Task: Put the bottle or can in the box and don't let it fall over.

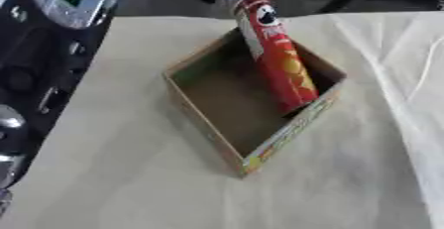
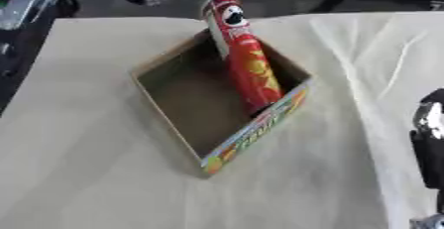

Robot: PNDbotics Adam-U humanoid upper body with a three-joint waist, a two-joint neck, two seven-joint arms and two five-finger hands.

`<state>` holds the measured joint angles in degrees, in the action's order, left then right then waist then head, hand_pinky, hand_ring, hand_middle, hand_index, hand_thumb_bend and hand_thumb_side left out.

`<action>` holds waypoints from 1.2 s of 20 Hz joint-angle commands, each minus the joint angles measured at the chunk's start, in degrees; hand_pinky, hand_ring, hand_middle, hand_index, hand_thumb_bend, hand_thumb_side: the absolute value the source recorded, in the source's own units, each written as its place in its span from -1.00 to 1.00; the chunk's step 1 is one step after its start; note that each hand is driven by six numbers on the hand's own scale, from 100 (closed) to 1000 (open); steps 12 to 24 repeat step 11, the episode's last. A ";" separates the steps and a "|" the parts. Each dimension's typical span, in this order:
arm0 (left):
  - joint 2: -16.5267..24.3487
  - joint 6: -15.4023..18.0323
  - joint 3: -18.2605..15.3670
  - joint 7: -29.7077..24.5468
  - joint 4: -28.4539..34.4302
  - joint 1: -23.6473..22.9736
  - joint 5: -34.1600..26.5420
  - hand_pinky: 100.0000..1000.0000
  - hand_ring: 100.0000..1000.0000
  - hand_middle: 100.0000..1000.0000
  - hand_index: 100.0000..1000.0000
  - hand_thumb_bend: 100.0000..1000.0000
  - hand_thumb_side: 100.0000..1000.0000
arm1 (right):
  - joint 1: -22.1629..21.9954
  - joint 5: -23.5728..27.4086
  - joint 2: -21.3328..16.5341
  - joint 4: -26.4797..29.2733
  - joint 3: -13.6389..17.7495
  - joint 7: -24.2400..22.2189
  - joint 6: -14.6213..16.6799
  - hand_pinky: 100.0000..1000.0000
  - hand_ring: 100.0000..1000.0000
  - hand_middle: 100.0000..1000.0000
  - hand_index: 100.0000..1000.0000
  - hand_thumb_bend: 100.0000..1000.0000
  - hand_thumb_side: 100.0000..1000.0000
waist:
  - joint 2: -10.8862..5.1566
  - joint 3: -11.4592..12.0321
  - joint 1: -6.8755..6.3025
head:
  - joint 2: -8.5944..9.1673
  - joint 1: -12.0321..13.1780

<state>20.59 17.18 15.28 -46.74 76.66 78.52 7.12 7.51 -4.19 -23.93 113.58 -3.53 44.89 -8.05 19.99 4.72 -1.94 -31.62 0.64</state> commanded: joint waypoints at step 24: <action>14.32 -5.61 -9.34 12.12 2.51 -5.10 -7.77 0.14 0.58 0.48 0.68 -1.00 -0.18 | -1.40 -0.69 -1.97 1.01 1.91 0.12 -0.68 -0.37 0.42 0.85 0.91 -1.00 0.15 | -4.94 2.99 1.23 | -0.63 -2.21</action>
